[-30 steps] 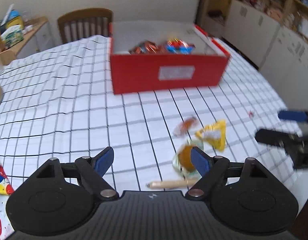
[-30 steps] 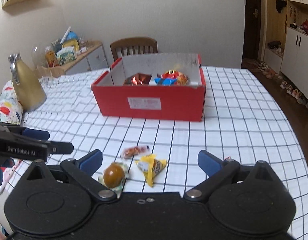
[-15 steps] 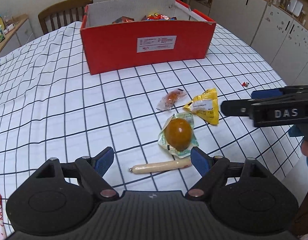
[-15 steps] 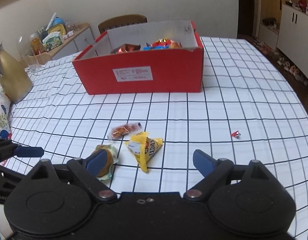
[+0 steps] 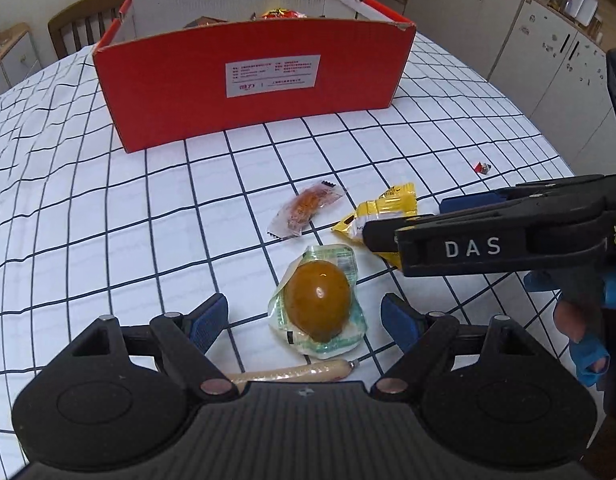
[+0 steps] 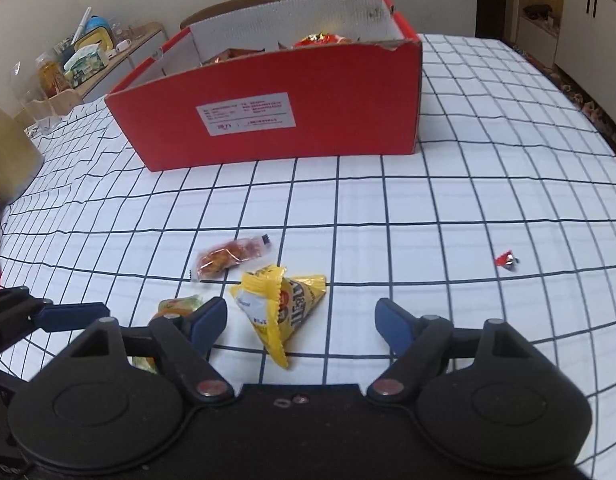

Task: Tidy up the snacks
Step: 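Move both tools back down to the remaining snacks on the table, then grasp the brown egg in clear wrap with left tool while right tool grasps the yellow bag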

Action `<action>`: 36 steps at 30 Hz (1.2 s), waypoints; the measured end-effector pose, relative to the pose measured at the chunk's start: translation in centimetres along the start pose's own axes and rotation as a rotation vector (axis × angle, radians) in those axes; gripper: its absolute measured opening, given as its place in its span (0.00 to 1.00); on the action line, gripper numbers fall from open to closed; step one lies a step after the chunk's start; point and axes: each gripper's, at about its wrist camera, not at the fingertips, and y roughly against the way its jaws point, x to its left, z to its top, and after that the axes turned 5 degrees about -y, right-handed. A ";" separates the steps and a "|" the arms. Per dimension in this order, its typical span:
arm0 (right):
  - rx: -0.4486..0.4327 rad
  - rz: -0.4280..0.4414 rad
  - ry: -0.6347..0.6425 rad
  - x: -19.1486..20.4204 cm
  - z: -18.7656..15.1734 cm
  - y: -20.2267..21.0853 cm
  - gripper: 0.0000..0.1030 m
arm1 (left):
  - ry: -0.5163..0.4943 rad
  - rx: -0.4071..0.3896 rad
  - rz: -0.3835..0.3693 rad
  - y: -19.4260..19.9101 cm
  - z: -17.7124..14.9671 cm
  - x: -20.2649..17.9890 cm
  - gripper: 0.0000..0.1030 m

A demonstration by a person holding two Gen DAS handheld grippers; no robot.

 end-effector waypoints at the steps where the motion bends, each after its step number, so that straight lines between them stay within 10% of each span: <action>1: 0.005 0.002 -0.003 0.0 0.1 -0.2 0.76 | 0.003 -0.002 0.002 -0.1 0.1 0.0 0.81; 20: 0.017 -0.045 0.099 2.3 0.1 -1.4 0.52 | -0.085 -0.010 0.038 -1.1 0.1 -1.6 0.52; 36: 0.001 -0.082 0.042 1.2 0.0 0.0 0.45 | -0.015 0.009 -0.008 -0.6 0.6 -0.5 0.46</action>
